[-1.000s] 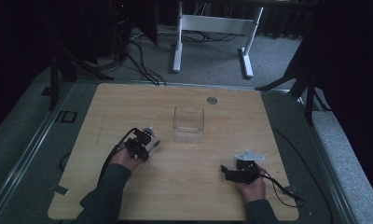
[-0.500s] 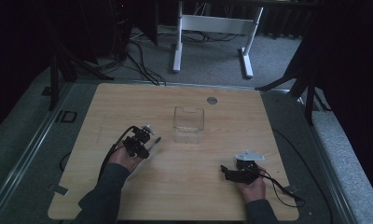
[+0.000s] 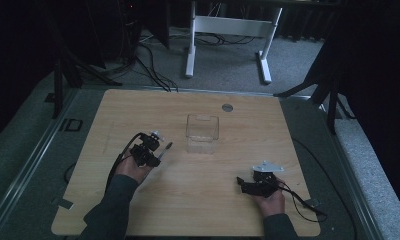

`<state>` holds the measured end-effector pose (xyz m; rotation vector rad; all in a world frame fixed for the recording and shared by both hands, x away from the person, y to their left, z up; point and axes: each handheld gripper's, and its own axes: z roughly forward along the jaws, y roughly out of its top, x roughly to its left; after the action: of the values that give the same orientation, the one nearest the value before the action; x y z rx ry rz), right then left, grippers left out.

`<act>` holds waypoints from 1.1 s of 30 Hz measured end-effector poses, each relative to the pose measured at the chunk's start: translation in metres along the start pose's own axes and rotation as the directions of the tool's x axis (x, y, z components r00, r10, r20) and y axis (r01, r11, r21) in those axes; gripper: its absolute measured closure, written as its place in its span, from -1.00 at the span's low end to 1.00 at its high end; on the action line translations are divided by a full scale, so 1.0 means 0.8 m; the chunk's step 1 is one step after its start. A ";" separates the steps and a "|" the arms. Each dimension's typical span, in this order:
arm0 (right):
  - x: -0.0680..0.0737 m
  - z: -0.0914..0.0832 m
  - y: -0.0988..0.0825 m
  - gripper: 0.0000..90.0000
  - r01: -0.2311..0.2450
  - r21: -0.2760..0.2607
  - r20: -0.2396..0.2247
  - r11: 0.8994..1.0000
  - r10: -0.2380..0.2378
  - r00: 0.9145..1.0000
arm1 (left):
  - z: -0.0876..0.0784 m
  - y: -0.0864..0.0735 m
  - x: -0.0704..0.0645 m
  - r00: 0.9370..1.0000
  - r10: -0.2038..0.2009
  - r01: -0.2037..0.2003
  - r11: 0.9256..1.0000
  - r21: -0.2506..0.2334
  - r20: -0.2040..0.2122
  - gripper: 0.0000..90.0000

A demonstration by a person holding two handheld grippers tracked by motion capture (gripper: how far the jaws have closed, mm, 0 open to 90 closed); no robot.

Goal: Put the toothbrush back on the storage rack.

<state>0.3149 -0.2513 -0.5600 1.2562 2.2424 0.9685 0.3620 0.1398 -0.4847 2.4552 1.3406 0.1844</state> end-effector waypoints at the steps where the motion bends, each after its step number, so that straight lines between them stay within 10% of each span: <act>1: 0.000 0.000 0.000 -0.53 0.000 0.000 0.000 1.000 0.000 1.000 | -0.001 0.000 0.000 1.000 0.001 -0.001 1.000 -0.005 -0.002 0.77; 33: 0.000 0.000 0.000 -0.53 0.000 0.000 0.000 1.000 0.000 1.000 | -0.025 -0.002 0.006 0.999 -0.035 0.033 0.988 -0.153 -0.006 0.77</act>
<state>0.3150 -0.2513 -0.5600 1.2560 2.2426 0.9683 0.3577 0.1491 -0.4670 2.3054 1.3198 0.2797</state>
